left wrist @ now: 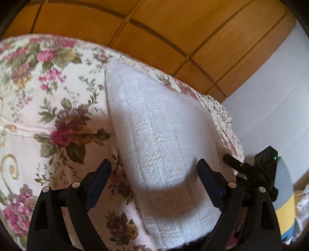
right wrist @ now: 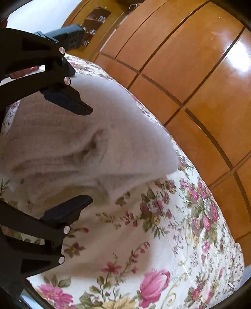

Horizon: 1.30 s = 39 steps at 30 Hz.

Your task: Fold small clothes

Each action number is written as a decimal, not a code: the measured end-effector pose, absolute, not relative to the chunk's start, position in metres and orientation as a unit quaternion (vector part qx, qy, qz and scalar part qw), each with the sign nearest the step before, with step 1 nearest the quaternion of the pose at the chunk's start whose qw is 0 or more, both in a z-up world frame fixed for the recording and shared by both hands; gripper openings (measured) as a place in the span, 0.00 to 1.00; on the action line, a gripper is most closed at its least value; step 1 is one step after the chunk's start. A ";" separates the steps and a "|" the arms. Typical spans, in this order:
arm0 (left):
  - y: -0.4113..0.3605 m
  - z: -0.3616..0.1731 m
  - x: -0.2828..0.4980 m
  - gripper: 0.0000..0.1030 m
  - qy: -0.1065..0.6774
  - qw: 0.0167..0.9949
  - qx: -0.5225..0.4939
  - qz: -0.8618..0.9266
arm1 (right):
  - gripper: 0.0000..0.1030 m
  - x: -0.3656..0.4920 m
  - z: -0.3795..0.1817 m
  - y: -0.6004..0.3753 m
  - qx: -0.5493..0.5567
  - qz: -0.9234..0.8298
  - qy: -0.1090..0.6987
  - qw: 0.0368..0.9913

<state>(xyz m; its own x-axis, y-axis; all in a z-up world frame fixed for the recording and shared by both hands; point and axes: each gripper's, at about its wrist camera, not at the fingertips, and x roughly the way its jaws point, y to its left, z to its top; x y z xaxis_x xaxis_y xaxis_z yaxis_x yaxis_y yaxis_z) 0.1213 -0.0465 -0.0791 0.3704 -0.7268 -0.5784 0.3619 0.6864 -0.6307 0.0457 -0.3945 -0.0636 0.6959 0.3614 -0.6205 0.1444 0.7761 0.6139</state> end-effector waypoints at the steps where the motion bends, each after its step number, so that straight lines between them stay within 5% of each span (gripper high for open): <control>1: -0.044 -0.081 0.125 0.86 0.453 0.796 -0.211 -0.343 | 0.84 0.049 -0.066 -0.394 0.331 0.065 0.393 0.855; 26: -0.079 -0.090 0.138 0.90 0.476 0.762 -0.163 -0.407 | 0.83 0.078 -0.084 -0.384 0.345 0.088 0.391 0.849; 31: -0.090 -0.086 0.133 0.81 0.465 0.781 -0.133 -0.395 | 0.62 0.085 -0.083 -0.372 0.338 0.098 0.394 0.849; 39: -0.094 -0.055 0.116 0.60 0.397 0.824 -0.062 -0.400 | 0.48 0.070 -0.069 -0.357 0.296 0.091 0.367 0.877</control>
<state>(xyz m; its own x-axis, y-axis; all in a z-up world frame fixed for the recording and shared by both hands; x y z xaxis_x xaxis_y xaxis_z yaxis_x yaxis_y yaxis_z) 0.1158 -0.0944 -0.0546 0.3654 -0.7083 -0.6040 0.6101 0.6723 -0.4193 0.0701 -0.3572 -0.0691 0.7144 0.3771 -0.5894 0.0574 0.8079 0.5866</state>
